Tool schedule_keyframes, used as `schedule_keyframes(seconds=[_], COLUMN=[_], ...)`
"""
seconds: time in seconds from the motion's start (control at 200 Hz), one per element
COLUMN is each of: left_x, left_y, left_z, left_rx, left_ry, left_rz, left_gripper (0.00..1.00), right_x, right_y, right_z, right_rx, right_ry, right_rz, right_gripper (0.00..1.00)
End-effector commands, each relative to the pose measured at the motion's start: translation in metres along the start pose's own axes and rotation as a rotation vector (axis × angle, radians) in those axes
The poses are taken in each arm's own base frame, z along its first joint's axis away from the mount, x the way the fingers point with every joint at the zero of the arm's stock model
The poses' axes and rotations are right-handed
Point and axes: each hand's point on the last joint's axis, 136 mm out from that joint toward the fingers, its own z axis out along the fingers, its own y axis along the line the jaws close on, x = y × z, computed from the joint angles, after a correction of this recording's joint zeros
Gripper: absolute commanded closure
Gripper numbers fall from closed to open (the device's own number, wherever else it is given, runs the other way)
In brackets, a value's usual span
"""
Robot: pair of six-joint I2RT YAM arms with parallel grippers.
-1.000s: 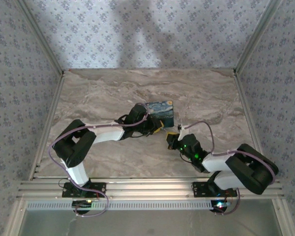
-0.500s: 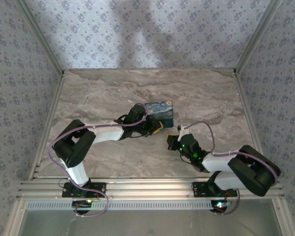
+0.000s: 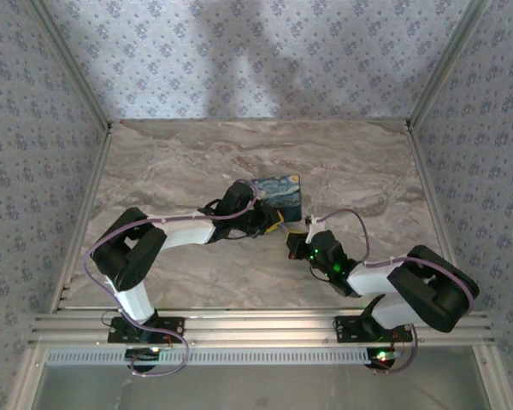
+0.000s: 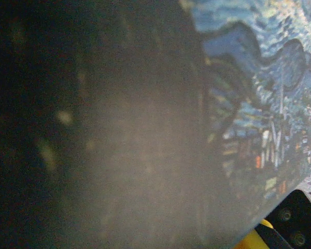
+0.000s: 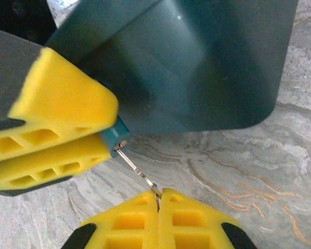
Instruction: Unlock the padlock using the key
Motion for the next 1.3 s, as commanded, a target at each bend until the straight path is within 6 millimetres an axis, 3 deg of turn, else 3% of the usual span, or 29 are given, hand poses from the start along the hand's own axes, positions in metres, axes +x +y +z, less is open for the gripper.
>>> schedule_keyframes(seconds=[0.0, 0.38, 1.294], left_x=[0.002, 0.002, 0.006], left_y=[-0.014, -0.013, -0.013], left_z=[-0.009, -0.008, -0.002], left_rx=[0.044, 0.044, 0.041], left_ry=[0.006, 0.005, 0.018], left_rz=[0.022, 0.019, 0.016], left_gripper=[0.86, 0.86, 0.86], right_x=[-0.011, -0.007, -0.018], right_y=[0.008, -0.004, -0.001], right_z=[0.004, 0.006, 0.010], right_rx=[-0.014, 0.037, 0.013], right_ry=[-0.029, -0.012, -0.038], right_rz=[-0.003, 0.008, 0.008], right_gripper=[1.00, 1.00, 1.00])
